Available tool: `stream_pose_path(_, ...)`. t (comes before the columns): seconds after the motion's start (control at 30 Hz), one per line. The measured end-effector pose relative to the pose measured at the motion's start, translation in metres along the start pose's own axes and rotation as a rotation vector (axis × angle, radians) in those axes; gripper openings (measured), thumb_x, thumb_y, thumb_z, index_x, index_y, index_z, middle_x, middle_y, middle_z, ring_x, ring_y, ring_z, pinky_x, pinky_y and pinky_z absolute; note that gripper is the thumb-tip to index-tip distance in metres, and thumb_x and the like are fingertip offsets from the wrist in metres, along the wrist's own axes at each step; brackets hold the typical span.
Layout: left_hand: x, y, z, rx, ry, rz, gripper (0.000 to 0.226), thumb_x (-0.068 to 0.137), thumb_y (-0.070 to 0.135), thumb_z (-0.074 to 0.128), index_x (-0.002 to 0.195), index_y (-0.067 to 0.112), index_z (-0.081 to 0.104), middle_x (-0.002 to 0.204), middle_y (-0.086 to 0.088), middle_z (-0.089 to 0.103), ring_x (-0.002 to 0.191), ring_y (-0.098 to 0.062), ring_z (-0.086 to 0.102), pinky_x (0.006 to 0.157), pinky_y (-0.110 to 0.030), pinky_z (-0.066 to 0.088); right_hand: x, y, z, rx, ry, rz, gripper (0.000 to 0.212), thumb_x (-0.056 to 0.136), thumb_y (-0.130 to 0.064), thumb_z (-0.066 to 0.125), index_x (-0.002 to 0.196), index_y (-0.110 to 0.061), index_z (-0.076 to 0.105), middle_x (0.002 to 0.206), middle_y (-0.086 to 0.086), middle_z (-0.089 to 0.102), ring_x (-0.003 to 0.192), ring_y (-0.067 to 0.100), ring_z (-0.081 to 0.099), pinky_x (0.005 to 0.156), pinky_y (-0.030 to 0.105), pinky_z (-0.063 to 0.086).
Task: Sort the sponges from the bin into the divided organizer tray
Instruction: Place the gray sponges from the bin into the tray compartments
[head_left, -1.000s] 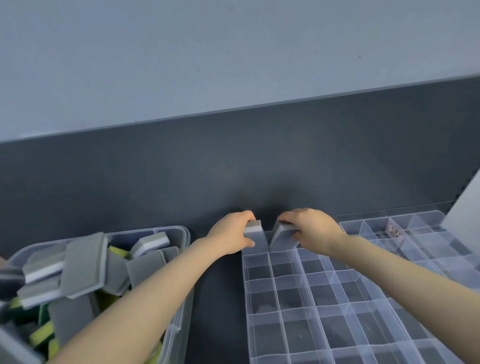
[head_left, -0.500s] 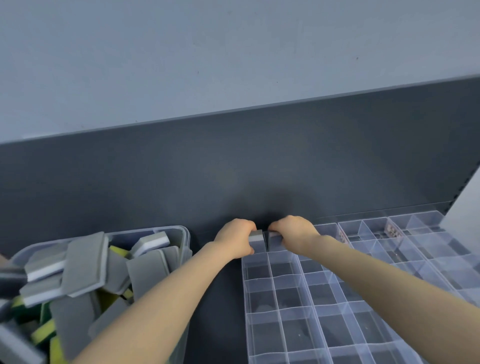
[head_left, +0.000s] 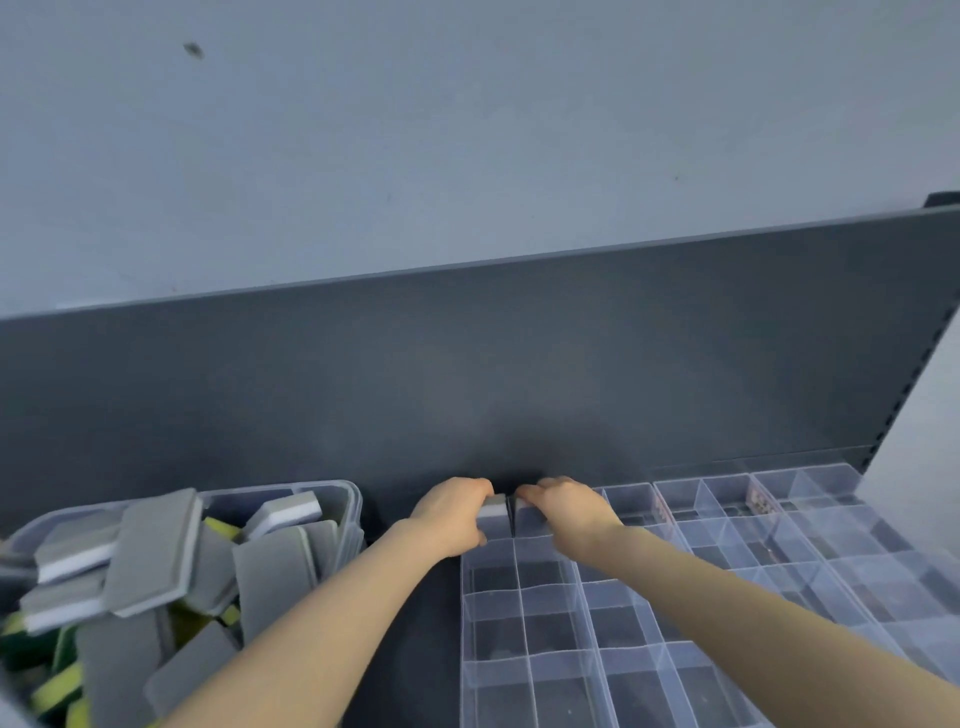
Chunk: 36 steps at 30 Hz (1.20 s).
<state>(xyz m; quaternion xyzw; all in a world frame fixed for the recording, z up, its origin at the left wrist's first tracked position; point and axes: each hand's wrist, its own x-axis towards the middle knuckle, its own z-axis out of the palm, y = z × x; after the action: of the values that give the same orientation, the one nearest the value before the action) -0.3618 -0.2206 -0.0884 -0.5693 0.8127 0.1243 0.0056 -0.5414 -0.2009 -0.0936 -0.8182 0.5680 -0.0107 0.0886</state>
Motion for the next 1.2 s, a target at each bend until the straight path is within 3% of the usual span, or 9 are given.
stream_pose_path(0.13,-0.014,-0.001,-0.014,0.026,0.065,0.004,0.067,0.076,0.044,0.072,0.134,0.024,0.046,0.125,0.006,0.053,0.109,-0.017,0.054,0.082,-0.03,0.047,-0.005,0.007,-0.011,0.023,0.061,-0.057,0.055,0.087,-0.006,0.051,0.139,-0.021,0.039,0.132,0.002,0.049,0.123,0.026,0.041,0.091,0.04,0.048)
stream_pose_path(0.43,-0.084,-0.017,-0.053,0.174,0.23,-0.055,0.039,0.084,0.053,0.056,0.121,0.04,0.053,0.118,0.018,0.056,0.101,-0.006,0.056,0.074,-0.026,0.047,-0.022,-0.008,-0.046,0.168,0.236,-0.196,0.051,0.09,-0.024,0.049,0.14,-0.025,0.04,0.138,-0.008,0.049,0.128,0.015,0.041,0.101,0.029,0.04)
stream_pose_path(0.57,-0.128,-0.027,-0.064,0.134,0.31,-0.11,0.036,0.085,0.053,0.056,0.119,0.041,0.054,0.117,0.019,0.058,0.102,-0.005,0.056,0.078,-0.026,0.048,-0.025,-0.045,-0.053,0.226,0.295,-0.282,0.047,0.091,-0.026,0.051,0.137,-0.027,0.045,0.135,-0.012,0.052,0.126,0.011,0.043,0.101,0.022,0.037)
stream_pose_path(0.67,-0.162,-0.045,-0.069,0.145,0.39,-0.164,0.036,0.084,0.055,0.056,0.117,0.041,0.057,0.113,0.019,0.06,0.1,-0.005,0.057,0.071,-0.023,0.042,-0.026,-0.083,-0.055,0.258,0.324,-0.345,0.044,0.089,-0.027,0.054,0.133,-0.03,0.049,0.134,-0.013,0.053,0.125,0.008,0.045,0.099,0.016,0.033)
stream_pose_path(0.8,-0.206,-0.081,-0.075,0.083,0.464,-0.226,0.032,0.084,0.055,0.055,0.114,0.043,0.058,0.111,0.02,0.061,0.095,-0.003,0.058,0.075,-0.026,0.048,-0.023,-0.138,-0.055,0.275,0.341,-0.414,0.042,0.087,-0.025,0.055,0.129,-0.032,0.053,0.127,-0.014,0.058,0.12,0.008,0.049,0.097,0.019,0.038)
stream_pose_path(1.03,-0.268,-0.164,-0.092,-0.008,0.544,-0.303,0.031,0.082,0.048,0.063,0.113,0.04,0.061,0.11,0.019,0.063,0.099,-0.005,0.059,0.079,-0.033,0.052,-0.01,-0.222,-0.046,0.301,0.335,-0.386,0.039,0.087,-0.023,0.057,0.125,-0.032,0.058,0.128,-0.014,0.058,0.117,0.01,0.053,0.094,0.018,0.037)
stream_pose_path(1.2,-0.281,-0.212,-0.093,-0.099,0.576,-0.225,0.031,0.082,0.033,0.07,0.112,0.032,0.066,0.11,0.016,0.066,0.103,-0.004,0.06,0.085,-0.029,0.05,-0.002,-0.264,-0.038,0.346,0.381,-0.301,0.034,0.082,-0.016,0.06,0.113,-0.029,0.067,0.117,-0.011,0.066,0.111,0.012,0.058,0.088,0.02,0.041)
